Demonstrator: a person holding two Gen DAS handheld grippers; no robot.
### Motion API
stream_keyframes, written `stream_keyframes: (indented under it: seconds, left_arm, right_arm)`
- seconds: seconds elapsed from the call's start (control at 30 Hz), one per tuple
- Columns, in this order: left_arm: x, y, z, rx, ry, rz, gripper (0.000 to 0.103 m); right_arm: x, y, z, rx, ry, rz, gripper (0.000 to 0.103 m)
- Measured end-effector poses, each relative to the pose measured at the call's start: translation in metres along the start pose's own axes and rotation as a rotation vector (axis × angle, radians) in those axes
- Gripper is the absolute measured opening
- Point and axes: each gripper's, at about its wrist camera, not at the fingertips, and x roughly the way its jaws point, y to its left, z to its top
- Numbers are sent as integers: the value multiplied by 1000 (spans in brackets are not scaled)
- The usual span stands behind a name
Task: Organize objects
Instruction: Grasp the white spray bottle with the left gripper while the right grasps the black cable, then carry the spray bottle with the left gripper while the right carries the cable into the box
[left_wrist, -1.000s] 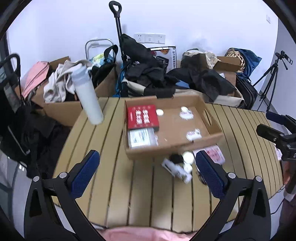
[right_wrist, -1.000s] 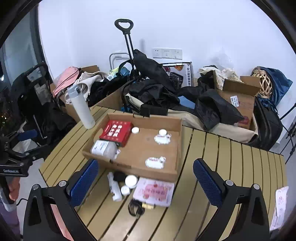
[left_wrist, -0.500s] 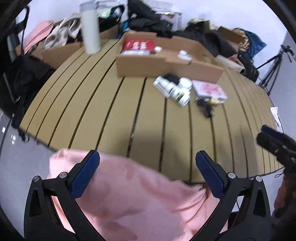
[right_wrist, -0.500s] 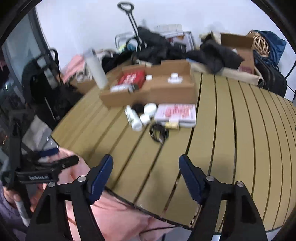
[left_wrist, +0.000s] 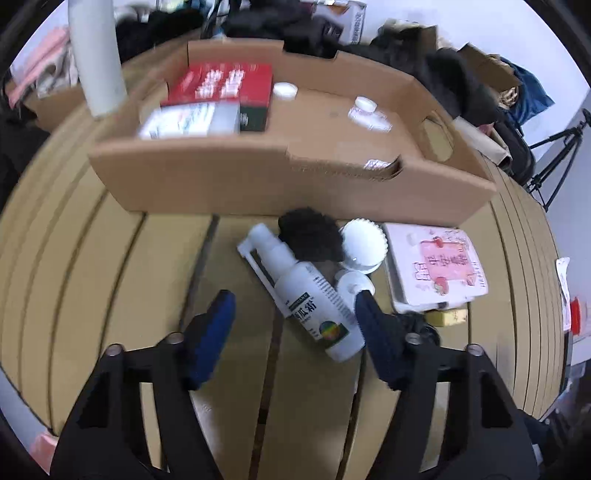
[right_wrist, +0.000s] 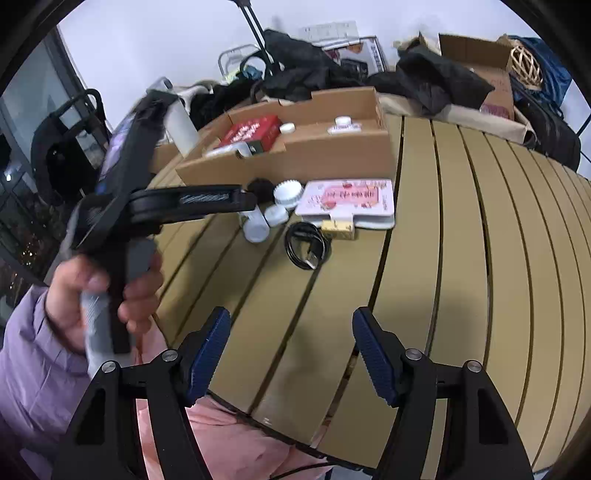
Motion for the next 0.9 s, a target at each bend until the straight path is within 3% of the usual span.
stream_keyframes:
  seconds: [0.03, 0.1, 0.13, 0.3, 0.43, 0.67, 0.9]
  left_arm:
    - [0, 1, -1, -6, -1, 1, 42]
    - [-3, 2, -8, 17, -1, 0, 28]
    - [-7, 3, -14, 44, -7, 9, 26]
    - [-15, 21, -32, 39, -3, -18, 25]
    - [-15, 25, -29, 29, -15, -11, 24]
    - [-42, 28, -42, 33, -40, -30, 24]
    - [-103, 28, -63, 30, -126, -9, 24]
  right_arm:
    - [6, -1, 1, -2, 10, -11, 73]
    - [20, -4, 7, -4, 23, -21, 73]
    - [27, -4, 11, -3, 22, -23, 73]
    - [71, 2, 32, -30, 20, -70, 62]
    - [91, 13, 43, -53, -3, -100, 46]
    - [97, 23, 44, -123, 18, -83, 41]
    - [60, 29, 23, -114, 8, -26, 41]
